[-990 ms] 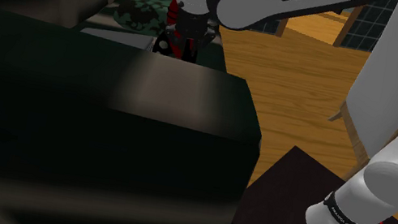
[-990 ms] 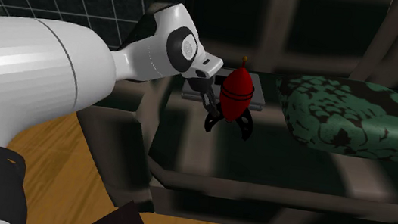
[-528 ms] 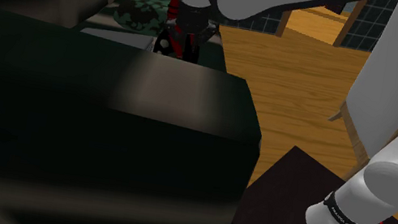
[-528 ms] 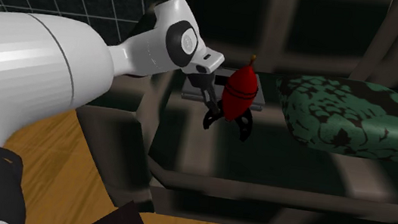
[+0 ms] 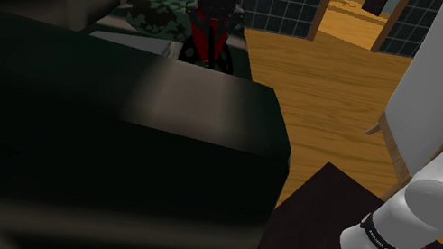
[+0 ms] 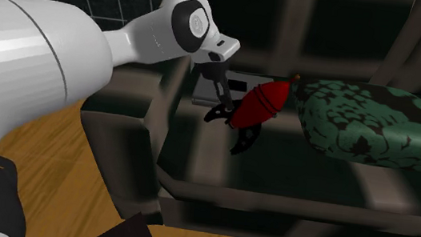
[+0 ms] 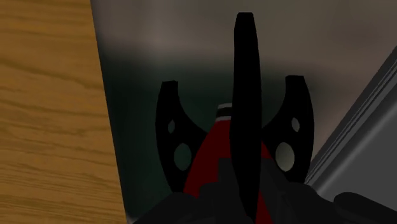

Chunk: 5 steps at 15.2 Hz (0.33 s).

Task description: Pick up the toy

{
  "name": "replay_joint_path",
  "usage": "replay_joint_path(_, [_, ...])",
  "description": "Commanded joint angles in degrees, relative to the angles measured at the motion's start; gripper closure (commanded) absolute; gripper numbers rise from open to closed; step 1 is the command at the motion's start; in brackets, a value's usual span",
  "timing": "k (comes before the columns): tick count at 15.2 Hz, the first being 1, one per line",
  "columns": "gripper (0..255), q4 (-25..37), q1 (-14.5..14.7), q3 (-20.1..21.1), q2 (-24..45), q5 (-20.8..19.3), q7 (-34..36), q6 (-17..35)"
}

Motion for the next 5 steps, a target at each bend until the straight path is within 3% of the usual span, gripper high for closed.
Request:
replay_joint_path(1, [255, 2.0, 0.1, 0.1, 0.3, 0.0, -0.5, -1.6])
replay_joint_path(5, [255, 3.9, 0.2, 0.2, 0.5, 0.0, -1.1, -3.2])
